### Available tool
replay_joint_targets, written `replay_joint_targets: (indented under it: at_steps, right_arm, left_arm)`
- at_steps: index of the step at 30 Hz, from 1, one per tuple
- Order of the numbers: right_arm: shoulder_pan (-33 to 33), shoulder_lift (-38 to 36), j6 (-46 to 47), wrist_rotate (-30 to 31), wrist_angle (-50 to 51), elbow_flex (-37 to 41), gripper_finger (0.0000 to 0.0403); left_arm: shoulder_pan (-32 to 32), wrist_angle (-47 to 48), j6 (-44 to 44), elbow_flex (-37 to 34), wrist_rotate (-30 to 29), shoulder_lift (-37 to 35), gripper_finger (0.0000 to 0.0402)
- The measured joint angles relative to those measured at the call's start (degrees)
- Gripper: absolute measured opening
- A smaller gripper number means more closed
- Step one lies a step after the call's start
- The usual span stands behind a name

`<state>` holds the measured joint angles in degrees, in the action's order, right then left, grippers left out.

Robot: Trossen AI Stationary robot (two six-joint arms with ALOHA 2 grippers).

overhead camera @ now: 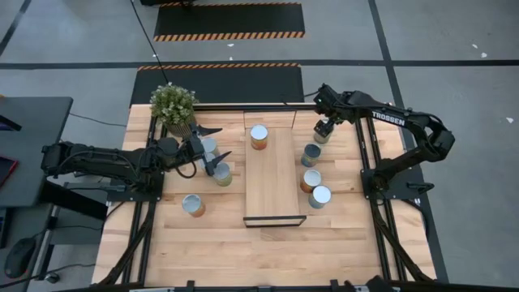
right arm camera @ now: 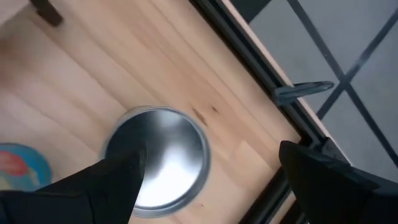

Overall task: Pick and place cans onto a shelf
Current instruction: Put the top canned oranges on the shelf

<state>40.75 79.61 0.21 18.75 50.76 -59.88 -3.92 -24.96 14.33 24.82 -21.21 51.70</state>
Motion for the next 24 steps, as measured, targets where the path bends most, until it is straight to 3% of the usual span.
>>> replay_joint_targets:
  at_steps: [7,24]
  right_arm:
    - [-1.6,0.0,0.17,-5.39,-3.44,0.0,0.0373]
    - [-1.44,0.0,-0.25,-6.41,-6.05,0.47,0.0373]
  left_arm:
    - [0.0,0.36,-0.38,0.02,0.0,0.0,0.0396]
    - [-0.02,1.06,-0.66,0.02,0.02,0.0,0.0396]
